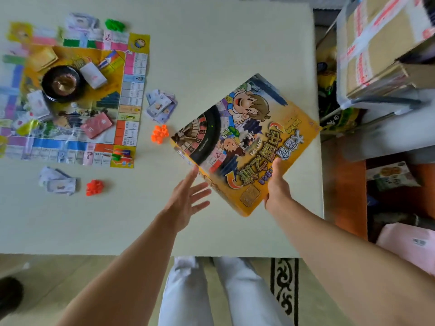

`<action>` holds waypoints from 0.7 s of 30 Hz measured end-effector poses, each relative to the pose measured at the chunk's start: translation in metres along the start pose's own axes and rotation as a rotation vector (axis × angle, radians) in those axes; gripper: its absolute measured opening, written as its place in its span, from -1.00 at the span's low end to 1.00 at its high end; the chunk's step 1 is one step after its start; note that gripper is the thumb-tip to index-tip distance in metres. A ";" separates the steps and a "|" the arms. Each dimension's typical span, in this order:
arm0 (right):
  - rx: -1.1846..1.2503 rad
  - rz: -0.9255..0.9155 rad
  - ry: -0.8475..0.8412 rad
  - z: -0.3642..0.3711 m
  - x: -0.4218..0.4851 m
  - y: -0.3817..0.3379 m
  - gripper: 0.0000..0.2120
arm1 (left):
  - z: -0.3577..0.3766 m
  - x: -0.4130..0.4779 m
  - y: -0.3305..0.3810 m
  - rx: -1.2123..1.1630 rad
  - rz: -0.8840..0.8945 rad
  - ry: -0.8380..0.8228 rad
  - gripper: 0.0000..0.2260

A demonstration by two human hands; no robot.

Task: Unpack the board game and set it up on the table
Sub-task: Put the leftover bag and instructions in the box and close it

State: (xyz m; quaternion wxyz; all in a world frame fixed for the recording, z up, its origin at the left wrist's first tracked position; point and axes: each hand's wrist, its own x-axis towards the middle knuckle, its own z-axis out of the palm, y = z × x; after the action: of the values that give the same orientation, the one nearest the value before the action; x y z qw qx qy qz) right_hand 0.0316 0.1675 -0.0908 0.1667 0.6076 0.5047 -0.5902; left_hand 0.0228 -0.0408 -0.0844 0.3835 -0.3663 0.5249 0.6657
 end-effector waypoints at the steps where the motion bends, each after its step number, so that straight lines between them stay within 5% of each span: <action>1: 0.025 -0.003 -0.020 0.007 -0.007 0.001 -0.34 | 0.008 -0.004 0.001 0.001 0.024 -0.031 -0.37; 5: 0.132 -0.045 -0.170 0.027 -0.033 0.009 -0.60 | 0.037 -0.022 0.009 -0.163 0.101 0.125 -0.69; 10: 0.137 -0.095 -0.364 0.044 -0.066 0.010 -0.59 | -0.001 -0.048 0.020 -0.255 0.208 0.215 -0.64; 14: 0.172 -0.163 -0.406 0.065 -0.087 -0.002 -0.52 | -0.062 -0.084 0.025 -0.212 0.320 0.097 -0.79; 21: 0.047 -0.214 -0.544 0.096 -0.134 0.025 -0.54 | -0.188 -0.136 -0.003 -0.260 0.364 -0.014 -0.68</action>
State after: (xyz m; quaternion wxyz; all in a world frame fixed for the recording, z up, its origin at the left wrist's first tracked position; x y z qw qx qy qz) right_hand 0.0270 0.0243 -0.0058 0.2186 0.3737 0.4890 -0.7572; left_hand 0.1013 -0.2417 0.0011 0.2099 -0.3073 0.4896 0.7886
